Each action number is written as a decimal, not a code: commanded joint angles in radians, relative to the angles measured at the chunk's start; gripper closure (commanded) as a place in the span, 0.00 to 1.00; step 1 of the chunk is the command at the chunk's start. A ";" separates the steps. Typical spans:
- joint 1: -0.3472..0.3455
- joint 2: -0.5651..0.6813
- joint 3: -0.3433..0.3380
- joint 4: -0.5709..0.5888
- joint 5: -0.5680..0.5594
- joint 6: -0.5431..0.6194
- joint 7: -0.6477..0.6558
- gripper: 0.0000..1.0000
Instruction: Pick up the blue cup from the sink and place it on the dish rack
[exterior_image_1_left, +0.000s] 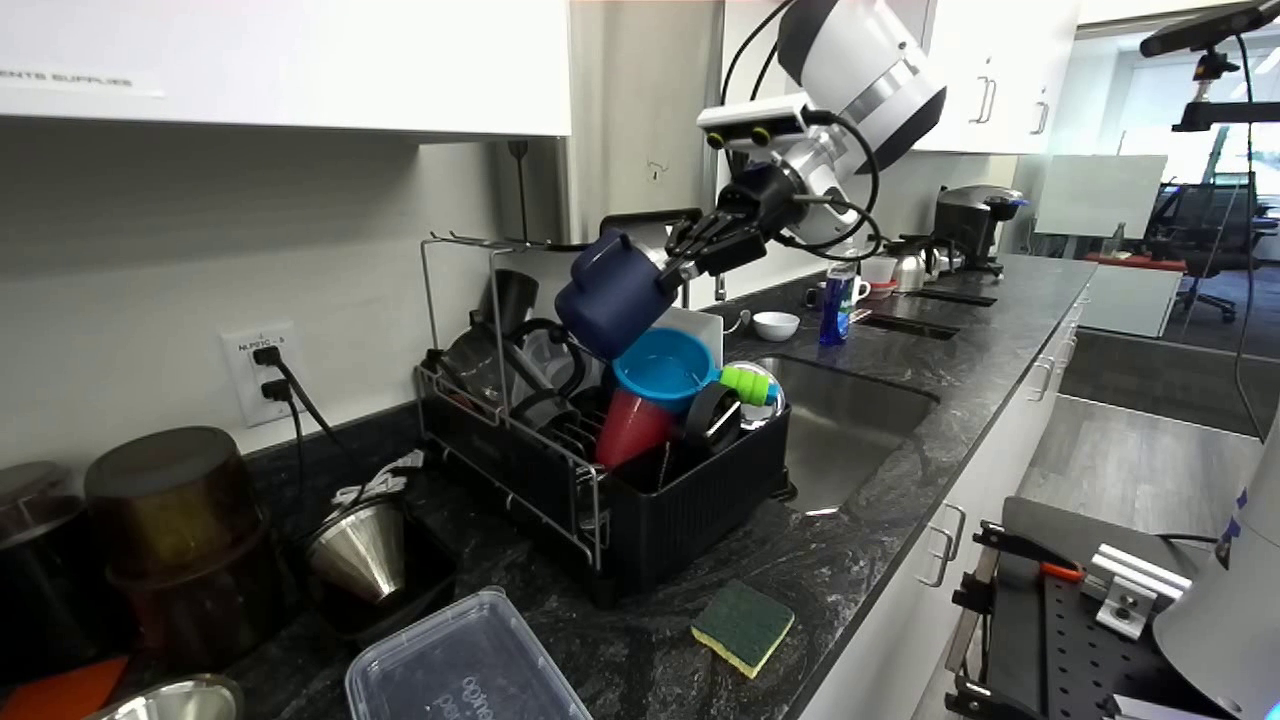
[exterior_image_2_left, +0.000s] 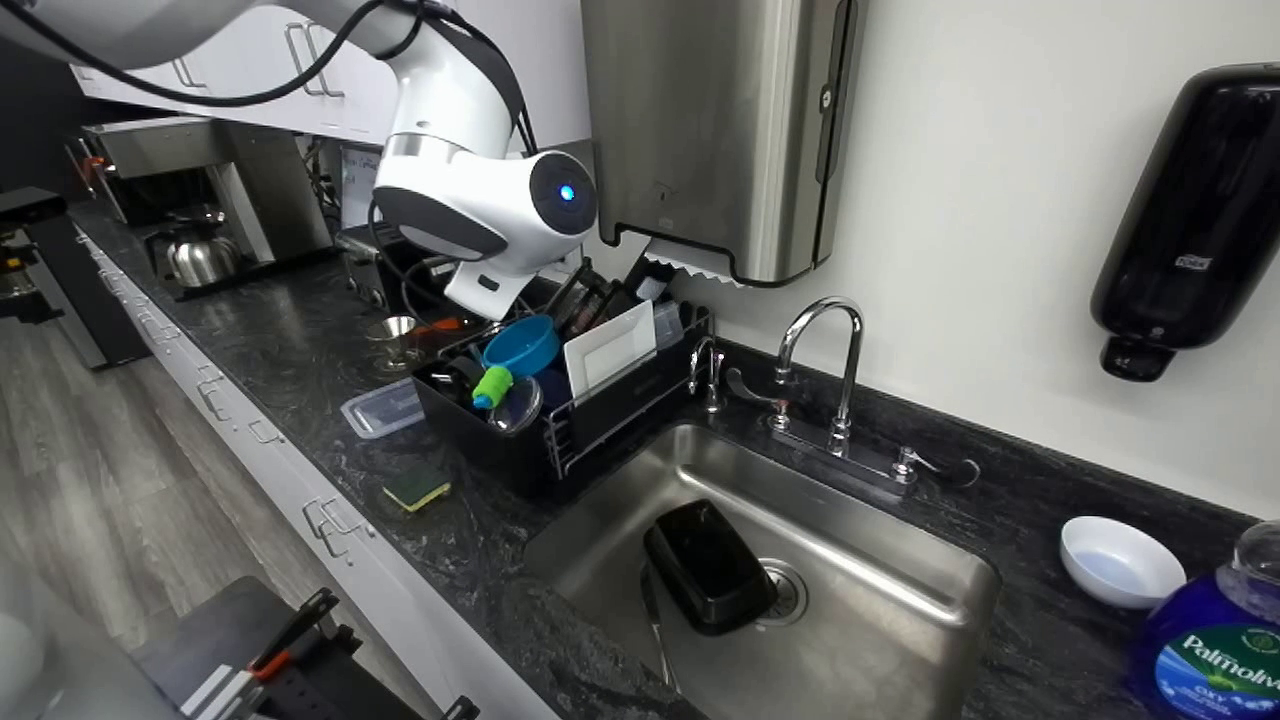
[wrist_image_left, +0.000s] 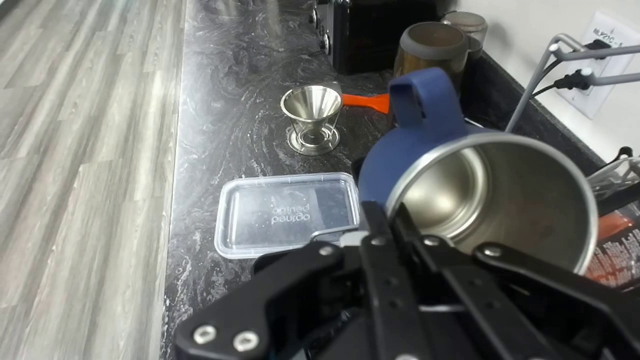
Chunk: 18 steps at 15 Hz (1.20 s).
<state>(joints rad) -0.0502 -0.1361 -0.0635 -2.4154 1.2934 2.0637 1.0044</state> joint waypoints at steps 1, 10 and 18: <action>-0.003 -0.003 0.017 0.003 0.035 0.009 0.023 0.98; 0.011 0.002 0.050 0.022 0.116 0.113 0.219 0.98; 0.024 -0.013 0.069 0.032 0.105 0.101 0.377 0.98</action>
<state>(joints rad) -0.0333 -0.1386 -0.0032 -2.3904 1.3821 2.1644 1.3386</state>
